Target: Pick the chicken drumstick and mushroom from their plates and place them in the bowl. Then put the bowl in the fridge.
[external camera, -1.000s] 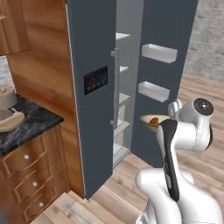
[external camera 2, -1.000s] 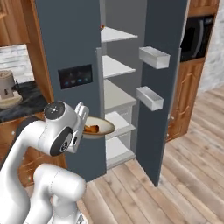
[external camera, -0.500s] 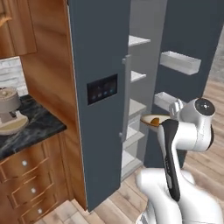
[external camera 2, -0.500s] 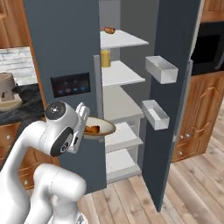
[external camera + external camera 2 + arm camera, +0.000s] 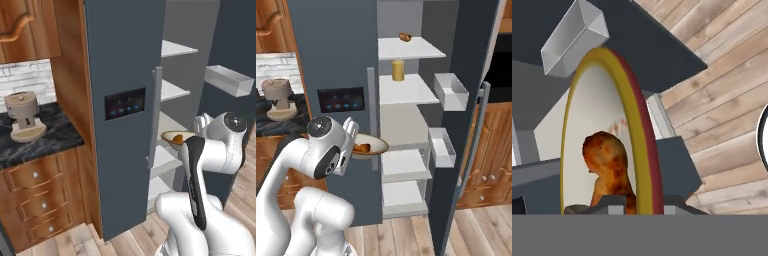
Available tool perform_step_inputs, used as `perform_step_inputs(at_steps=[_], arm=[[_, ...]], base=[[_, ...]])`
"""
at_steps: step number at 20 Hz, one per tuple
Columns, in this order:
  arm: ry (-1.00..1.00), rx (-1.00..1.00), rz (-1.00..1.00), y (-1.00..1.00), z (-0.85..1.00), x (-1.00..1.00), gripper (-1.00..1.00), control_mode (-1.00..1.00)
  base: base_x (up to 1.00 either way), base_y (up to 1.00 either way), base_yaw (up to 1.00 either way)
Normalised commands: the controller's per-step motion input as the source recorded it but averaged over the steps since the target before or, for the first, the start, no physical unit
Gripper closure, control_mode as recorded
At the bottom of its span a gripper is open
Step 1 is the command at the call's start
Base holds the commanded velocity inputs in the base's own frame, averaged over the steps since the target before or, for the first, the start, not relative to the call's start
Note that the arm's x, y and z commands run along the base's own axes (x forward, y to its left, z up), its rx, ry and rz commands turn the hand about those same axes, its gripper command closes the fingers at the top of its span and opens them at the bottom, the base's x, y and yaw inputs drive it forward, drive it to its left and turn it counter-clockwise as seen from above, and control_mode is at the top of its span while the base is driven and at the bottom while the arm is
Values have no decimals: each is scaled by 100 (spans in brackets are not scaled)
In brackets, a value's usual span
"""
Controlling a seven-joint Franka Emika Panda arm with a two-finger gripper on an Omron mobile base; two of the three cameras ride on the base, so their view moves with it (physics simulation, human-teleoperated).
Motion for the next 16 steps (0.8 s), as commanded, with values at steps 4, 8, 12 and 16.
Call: perform_step_inputs(at_steps=[4, 8, 12, 16], arm=[[0, 0, 0, 0, 0, 0, 100, 100], [0, 0, 0, 0, 0, 0, 100, 100], [0, 0, 0, 0, 0, 0, 100, 100], [0, 0, 0, 0, 0, 0, 100, 100]], base=[[25, -55, 39], [25, -56, 35], [17, -60, 33], [20, -50, 32]])
